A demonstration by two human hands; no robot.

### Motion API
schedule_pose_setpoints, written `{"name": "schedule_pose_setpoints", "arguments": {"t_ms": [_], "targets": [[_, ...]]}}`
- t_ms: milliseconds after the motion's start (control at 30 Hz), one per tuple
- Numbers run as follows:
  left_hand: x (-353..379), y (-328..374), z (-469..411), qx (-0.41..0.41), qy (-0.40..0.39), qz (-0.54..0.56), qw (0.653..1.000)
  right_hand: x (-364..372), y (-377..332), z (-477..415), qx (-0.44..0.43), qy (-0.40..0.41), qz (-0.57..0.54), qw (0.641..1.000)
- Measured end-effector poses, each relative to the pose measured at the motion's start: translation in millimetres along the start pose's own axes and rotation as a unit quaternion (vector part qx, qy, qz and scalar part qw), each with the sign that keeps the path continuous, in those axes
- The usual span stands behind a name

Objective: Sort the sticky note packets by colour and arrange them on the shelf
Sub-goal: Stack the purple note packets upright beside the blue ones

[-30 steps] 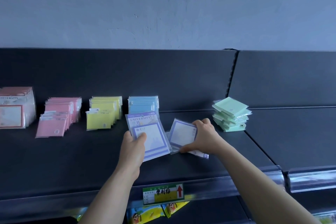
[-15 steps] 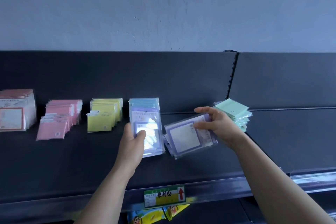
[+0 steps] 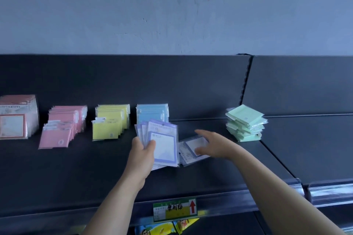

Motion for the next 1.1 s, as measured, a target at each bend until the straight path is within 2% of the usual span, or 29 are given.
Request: {"name": "schedule_pose_setpoints", "arguments": {"t_ms": [200, 300, 433, 567, 667, 733, 967, 1100], "targets": [[-4, -2, -3, -0.013, -0.005, 0.051, 0.999, 2, 5, 3, 0.046, -0.047, 0.055, 0.996], [-5, -2, -4, -0.012, -0.006, 0.054, 0.998, -1, 7, 7, 0.033, -0.084, 0.086, 0.992], [-6, 0, -2, 0.004, -0.019, 0.046, 0.999, -6, 15, 8, 0.063, -0.052, 0.069, 0.994], [-6, 4, 1, 0.036, -0.019, 0.04, 0.998, -12, 24, 9, 0.122, 0.075, -0.003, 0.99], [2, 2, 2, 0.036, -0.031, 0.035, 0.998, -17, 24, 13, 0.117, 0.14, -0.198, 0.963], [15, 1, 3, 0.026, -0.053, 0.037, 0.998, -15, 15, 15, 0.094, 0.134, -0.261, 0.951], [63, 3, 9, 0.018, -0.101, 0.079, 0.992, 18, 4, 8, 0.051, 0.071, -0.308, 0.947], [77, 4, -3, 0.025, -0.117, 0.06, 0.991, 9, 14, 7, 0.003, 0.043, -0.421, 0.906]]}}
Point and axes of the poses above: each hand's wrist, its own z-axis away from the middle knuckle, its own x-axis out of the palm, y = z × x, the point moved 2 cm from there along -z, towards the middle knuckle, and after that the axes turned 10 degrees about z, right-handed, at the moved point
